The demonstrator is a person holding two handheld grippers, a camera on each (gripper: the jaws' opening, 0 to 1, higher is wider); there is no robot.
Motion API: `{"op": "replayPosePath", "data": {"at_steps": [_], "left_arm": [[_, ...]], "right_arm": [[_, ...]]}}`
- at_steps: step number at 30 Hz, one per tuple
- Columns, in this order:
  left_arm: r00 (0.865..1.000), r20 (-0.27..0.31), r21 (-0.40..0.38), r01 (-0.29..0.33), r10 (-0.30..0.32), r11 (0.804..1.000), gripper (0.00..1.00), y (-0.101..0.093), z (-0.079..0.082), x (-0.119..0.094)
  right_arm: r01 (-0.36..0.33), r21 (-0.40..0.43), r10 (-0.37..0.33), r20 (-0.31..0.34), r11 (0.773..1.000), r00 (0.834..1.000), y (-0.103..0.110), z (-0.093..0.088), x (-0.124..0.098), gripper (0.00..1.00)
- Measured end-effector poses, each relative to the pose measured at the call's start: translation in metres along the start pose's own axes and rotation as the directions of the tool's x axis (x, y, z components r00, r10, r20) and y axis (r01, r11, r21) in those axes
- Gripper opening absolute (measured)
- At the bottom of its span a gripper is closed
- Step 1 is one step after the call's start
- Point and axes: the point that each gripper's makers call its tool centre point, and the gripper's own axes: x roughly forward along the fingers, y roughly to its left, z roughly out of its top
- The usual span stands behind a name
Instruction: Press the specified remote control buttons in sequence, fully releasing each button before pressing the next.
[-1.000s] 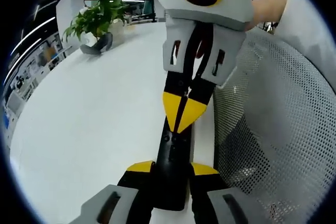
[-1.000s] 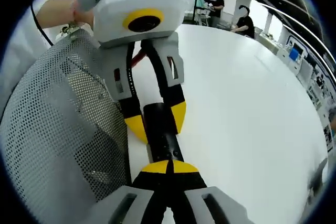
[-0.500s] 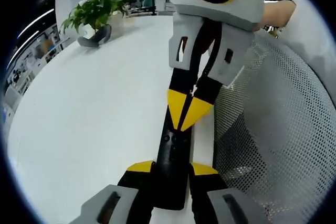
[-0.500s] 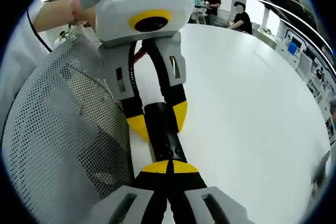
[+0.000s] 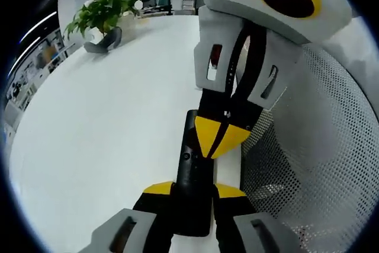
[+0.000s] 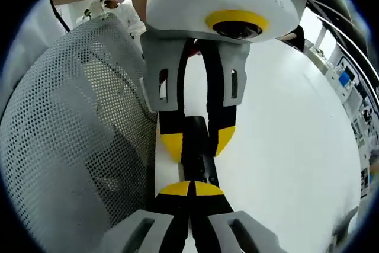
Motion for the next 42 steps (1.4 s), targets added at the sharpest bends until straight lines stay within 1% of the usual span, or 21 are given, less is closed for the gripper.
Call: {"op": "replayPosePath", "data": {"at_steps": [4,5,6,7,8,11,16,19,21,24,33,35,39,42], "left_arm": [[1.0,-0.003,0.012,-0.011,0.011,1.0,0.24,0.0,-0.001,0.001],[1.0,-0.005,0.031,-0.017,0.017,0.999,0.24,-0.001,-0.001,0.001],[1.0,-0.006,0.03,-0.019,0.019,0.999,0.24,-0.001,-0.001,0.001],[1.0,-0.004,0.03,-0.02,0.021,0.999,0.24,0.0,-0.001,0.001],[1.0,-0.003,0.031,-0.021,0.021,0.999,0.24,0.0,-0.002,0.001],[1.0,0.01,0.036,-0.021,0.021,0.999,0.24,0.0,-0.002,0.001],[0.999,0.024,0.054,-0.022,0.02,0.998,0.24,0.001,-0.003,0.002],[0.999,0.026,0.073,-0.021,0.019,0.997,0.24,0.0,-0.003,0.002],[0.999,0.029,0.08,-0.017,0.015,0.997,0.24,0.001,-0.002,0.001],[0.999,0.034,0.095,-0.009,0.006,0.995,0.24,0.0,-0.002,0.001],[0.998,0.058,0.123,0.001,-0.009,0.992,0.24,-0.001,-0.002,0.0],[0.998,0.057,0.126,0.002,-0.009,0.992,0.24,-0.001,-0.002,0.0],[0.999,0.044,0.13,0.003,-0.009,0.992,0.24,-0.001,-0.001,0.0],[0.999,0.04,0.132,0.007,-0.012,0.991,0.24,-0.001,-0.001,0.001]], "right_arm": [[-0.007,-0.008,0.007,0.002,1.0,1.0,0.002,0.002,0.002,0.0],[-0.006,-0.009,0.006,-0.004,1.0,1.0,0.002,0.003,0.004,0.0],[-0.007,-0.016,0.007,-0.01,1.0,1.0,0.002,0.002,0.005,0.0],[-0.01,0.004,0.01,-0.005,1.0,1.0,0.001,0.002,0.004,0.0],[-0.013,0.042,0.013,0.007,0.999,1.0,0.002,0.002,0.004,0.0],[-0.026,0.102,0.02,0.061,0.994,0.998,0.0,0.002,0.002,0.0],[-0.039,0.085,0.033,0.068,0.996,0.997,0.0,0.003,0.002,0.0],[-0.043,0.112,0.034,0.077,0.993,0.996,-0.001,0.003,0.001,0.0],[-0.027,0.122,0.018,0.081,0.992,0.997,-0.003,0.002,0.0,0.0],[-0.006,0.123,-0.003,0.074,0.992,0.997,-0.008,0.0,-0.002,0.0],[-0.01,0.093,0.005,0.05,0.996,0.999,-0.009,0.0,-0.001,0.0],[-0.008,0.098,0.004,0.046,0.995,0.999,-0.009,0.0,-0.001,0.0],[-0.004,0.129,0.002,0.009,0.992,1.0,-0.011,0.001,0.001,0.0],[-0.009,0.136,0.01,-0.005,0.991,1.0,-0.012,0.002,0.002,0.0]]}}
